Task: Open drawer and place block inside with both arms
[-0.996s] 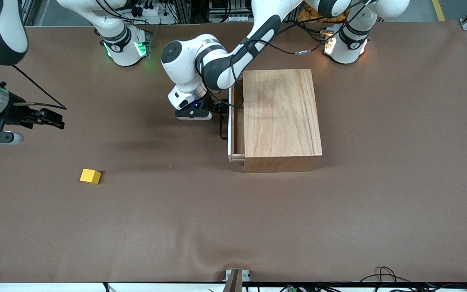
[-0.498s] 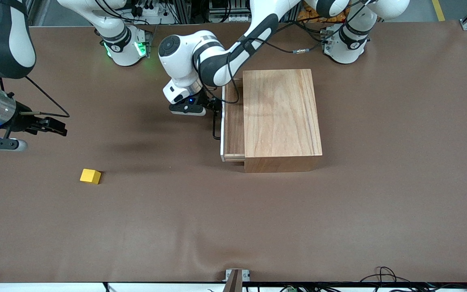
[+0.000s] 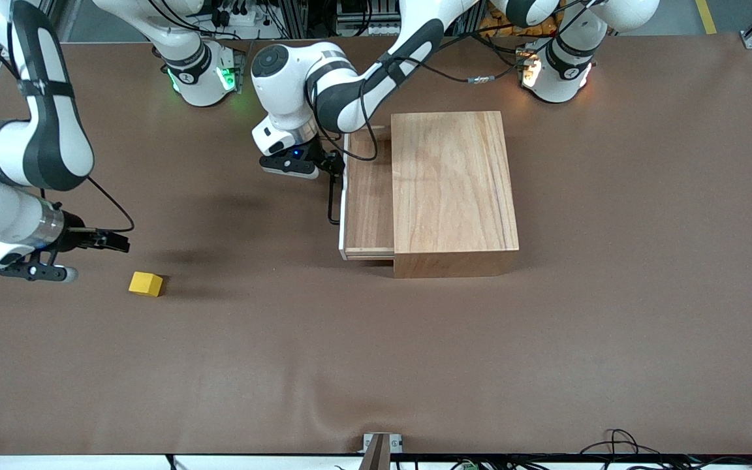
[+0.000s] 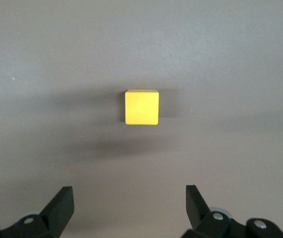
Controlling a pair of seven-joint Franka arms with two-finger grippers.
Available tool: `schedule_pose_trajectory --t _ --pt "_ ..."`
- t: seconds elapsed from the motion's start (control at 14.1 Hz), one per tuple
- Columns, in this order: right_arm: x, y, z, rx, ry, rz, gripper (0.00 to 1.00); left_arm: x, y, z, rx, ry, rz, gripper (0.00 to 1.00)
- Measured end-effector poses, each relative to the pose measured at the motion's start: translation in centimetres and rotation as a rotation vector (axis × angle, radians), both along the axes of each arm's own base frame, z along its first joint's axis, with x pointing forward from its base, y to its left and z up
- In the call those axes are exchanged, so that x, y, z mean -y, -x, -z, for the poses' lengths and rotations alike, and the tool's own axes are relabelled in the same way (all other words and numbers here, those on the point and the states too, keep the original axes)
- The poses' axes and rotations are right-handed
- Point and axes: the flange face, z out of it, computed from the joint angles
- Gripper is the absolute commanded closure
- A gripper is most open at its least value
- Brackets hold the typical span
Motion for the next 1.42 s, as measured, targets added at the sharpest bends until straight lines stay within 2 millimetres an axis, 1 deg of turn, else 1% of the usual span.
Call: schedule_pose_trajectory --t 0.07,0.21,0.36,0.43,0.5,0.57,0.64,0.71,0.78,0.85,0.92,1.0,1.07,1.14,1.21,1.28,1.42 --pt "0.3 0.0 1.0 -0.008 -0.016 0.021 0.00 0.2 0.1 -0.1 0.003 0.011 0.003 0.00" --pt "1.8 0.1 3.4 0.006 -0.036 0.068 0.00 0.7 0.5 -0.4 0.007 0.040 0.013 0.00" --pt "3.3 0.0 6.4 0.034 -0.029 0.094 0.00 1.2 0.8 -1.0 0.009 0.066 0.019 0.00" --pt "3.8 -0.3 7.9 0.053 -0.024 0.094 0.00 1.5 0.9 -1.7 0.010 0.088 0.020 0.00" --pt "4.0 -0.6 9.4 0.072 -0.019 0.083 0.00 1.7 0.9 -2.9 0.014 0.109 0.020 0.00" --pt "3.8 -0.9 10.8 0.090 -0.016 0.072 0.00 1.8 0.9 -4.5 0.019 0.132 0.017 0.00" --pt "3.1 -1.3 11.9 0.104 -0.014 0.056 0.00 1.6 0.7 -6.5 0.027 0.153 0.013 0.00" --pt "2.1 -1.6 12.8 0.118 -0.013 0.039 0.00 1.1 0.3 -9.1 0.037 0.165 0.002 0.00" --pt "1.0 -1.9 13.5 0.132 -0.012 0.021 0.00 0.1 -0.5 -12.0 0.050 0.173 -0.016 0.00" --pt "0.2 -2.1 14.1 0.142 -0.011 0.008 0.00 -1.4 -1.8 -15.4 0.064 0.184 -0.042 0.00" --pt "-0.3 -2.1 14.8 0.144 -0.010 0.001 0.00 -3.5 -3.4 -19.0 0.078 0.195 -0.077 0.00" --pt "-0.2 -2.1 15.2 0.146 -0.008 0.002 0.00 -5.9 -5.2 -22.3 0.088 0.202 -0.116 0.00" --pt "0.0 -2.1 15.6 0.145 -0.006 0.005 0.00 -8.7 -7.0 -25.2 0.095 0.202 -0.159 0.00" --pt "0.2 -2.1 15.9 0.145 -0.005 0.008 0.07 -11.6 -8.8 -27.7 0.098 0.197 -0.205 0.00" --pt "0.3 -2.1 16.2 0.146 -0.003 0.010 0.16 -14.8 -10.6 -29.7 0.096 0.183 -0.254 0.00" --pt "0.4 -2.1 16.5 0.150 -0.002 0.011 0.26 -18.0 -12.2 -31.4 0.089 0.164 -0.302 0.00" --pt "0.5 -2.0 17.1 0.151 0.000 0.012 0.41 -24.7 -15.0 -34.3 0.067 0.120 -0.399 0.00"
